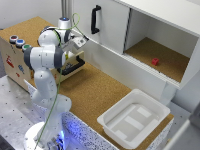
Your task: Rotate the yellow block towards the right
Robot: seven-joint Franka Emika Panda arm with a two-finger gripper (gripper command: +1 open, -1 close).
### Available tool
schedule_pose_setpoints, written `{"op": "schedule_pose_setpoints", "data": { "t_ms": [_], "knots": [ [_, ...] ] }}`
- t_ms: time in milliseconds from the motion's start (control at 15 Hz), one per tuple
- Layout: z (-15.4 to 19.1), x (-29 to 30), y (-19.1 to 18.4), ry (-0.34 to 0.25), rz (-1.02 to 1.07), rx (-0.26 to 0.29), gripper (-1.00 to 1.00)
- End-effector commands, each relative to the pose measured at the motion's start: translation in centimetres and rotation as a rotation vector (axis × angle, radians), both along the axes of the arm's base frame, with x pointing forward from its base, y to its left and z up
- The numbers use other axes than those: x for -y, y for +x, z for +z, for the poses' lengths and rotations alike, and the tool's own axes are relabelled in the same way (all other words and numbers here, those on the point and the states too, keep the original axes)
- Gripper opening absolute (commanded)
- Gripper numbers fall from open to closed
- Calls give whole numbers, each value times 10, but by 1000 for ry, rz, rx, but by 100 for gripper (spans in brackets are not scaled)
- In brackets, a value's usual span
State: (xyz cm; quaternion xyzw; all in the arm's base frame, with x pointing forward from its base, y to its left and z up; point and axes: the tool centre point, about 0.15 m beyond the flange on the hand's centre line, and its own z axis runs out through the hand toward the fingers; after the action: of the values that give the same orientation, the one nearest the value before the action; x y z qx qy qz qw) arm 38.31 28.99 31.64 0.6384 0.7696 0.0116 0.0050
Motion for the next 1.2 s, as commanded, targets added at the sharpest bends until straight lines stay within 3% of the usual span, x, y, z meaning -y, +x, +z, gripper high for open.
{"op": "schedule_pose_setpoints", "data": {
  "t_ms": [0,267,600,867,933,1133],
  "knots": [
    [20,4,-13,-36,-75,47,-100],
    [40,2,-19,-18,-136,64,-100],
    [48,-14,-33,-75,-298,20,-100],
    [49,0,-40,9,-706,-21,-100],
    [46,1,-40,34,-748,-34,-100],
    [46,1,-40,34,-748,-34,-100]
  ]
}}
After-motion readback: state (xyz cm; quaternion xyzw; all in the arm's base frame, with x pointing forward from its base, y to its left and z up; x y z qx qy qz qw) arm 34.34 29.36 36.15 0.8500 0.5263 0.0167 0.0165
